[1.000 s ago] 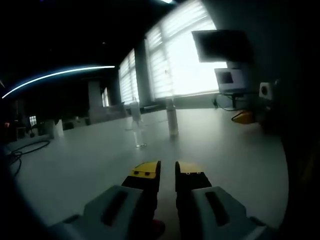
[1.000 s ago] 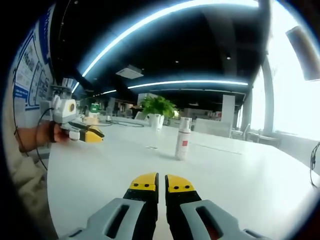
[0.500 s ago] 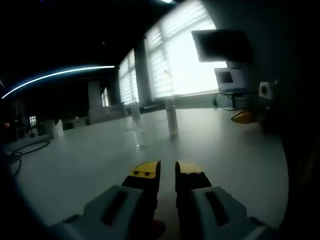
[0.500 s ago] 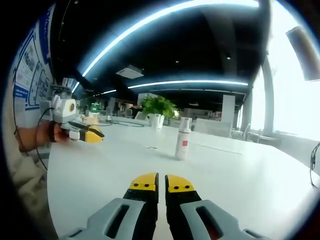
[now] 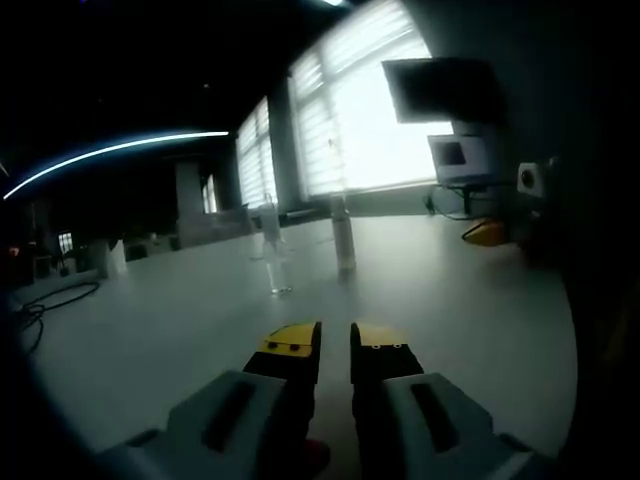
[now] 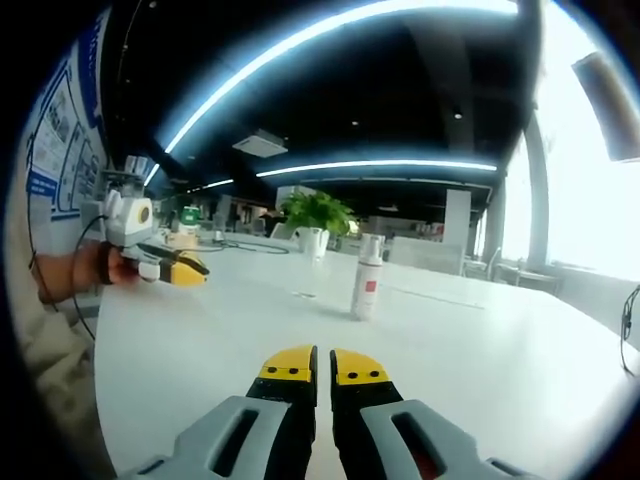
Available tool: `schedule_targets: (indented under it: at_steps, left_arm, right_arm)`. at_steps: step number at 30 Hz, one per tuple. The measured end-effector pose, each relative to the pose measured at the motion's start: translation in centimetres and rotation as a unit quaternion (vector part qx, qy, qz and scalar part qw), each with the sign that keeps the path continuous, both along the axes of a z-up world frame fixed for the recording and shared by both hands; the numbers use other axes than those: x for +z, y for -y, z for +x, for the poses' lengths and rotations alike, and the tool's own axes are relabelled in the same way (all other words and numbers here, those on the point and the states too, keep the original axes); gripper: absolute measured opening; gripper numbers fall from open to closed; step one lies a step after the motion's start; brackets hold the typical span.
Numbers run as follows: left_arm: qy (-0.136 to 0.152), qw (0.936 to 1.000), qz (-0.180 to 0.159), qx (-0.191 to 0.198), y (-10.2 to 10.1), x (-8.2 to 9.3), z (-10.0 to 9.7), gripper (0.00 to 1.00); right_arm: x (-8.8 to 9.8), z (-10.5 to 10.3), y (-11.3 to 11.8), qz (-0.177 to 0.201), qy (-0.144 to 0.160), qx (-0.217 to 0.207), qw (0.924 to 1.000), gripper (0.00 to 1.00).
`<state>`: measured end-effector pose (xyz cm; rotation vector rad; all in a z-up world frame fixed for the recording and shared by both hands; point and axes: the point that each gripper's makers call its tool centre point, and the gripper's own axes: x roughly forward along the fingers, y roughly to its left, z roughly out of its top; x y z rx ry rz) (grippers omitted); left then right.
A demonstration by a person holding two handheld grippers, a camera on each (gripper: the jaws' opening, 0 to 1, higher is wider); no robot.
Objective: Clamp pump bottle remove cover press pump head put on cover
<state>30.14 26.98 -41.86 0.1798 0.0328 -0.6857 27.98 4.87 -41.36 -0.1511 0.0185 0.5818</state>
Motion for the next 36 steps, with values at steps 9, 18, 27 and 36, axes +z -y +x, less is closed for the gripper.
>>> schedule_targets:
  at_steps: [9,18,27,36]
  left_arm:
    - [-0.016,0.9998,-0.01,0.004,-0.3,-0.3,0.5,0.04]
    - [-0.026,0.9992,-0.029,0.011,-0.7,0.1,0.6,0.06]
    - [-0.013,0.9998,-0.007,0.015,-0.6,0.8,1.2,0.08]
    - [-0.011,0.9995,-0.013,0.028,-1.3,2.0,2.5,0.09]
  right_arm:
    - [0.0,0.0,0.0,0.002,-0.001,0.0,1.0,0.01]
    - [0.1,-0.1,0.0,0.001,0.0,-0.001,1.0,0.01]
    - [0.0,-0.1,0.0,0.0,0.0,-0.001,1.0,0.01]
    - [0.0,0.0,0.0,-0.001,0.001,-0.002,1.0,0.01]
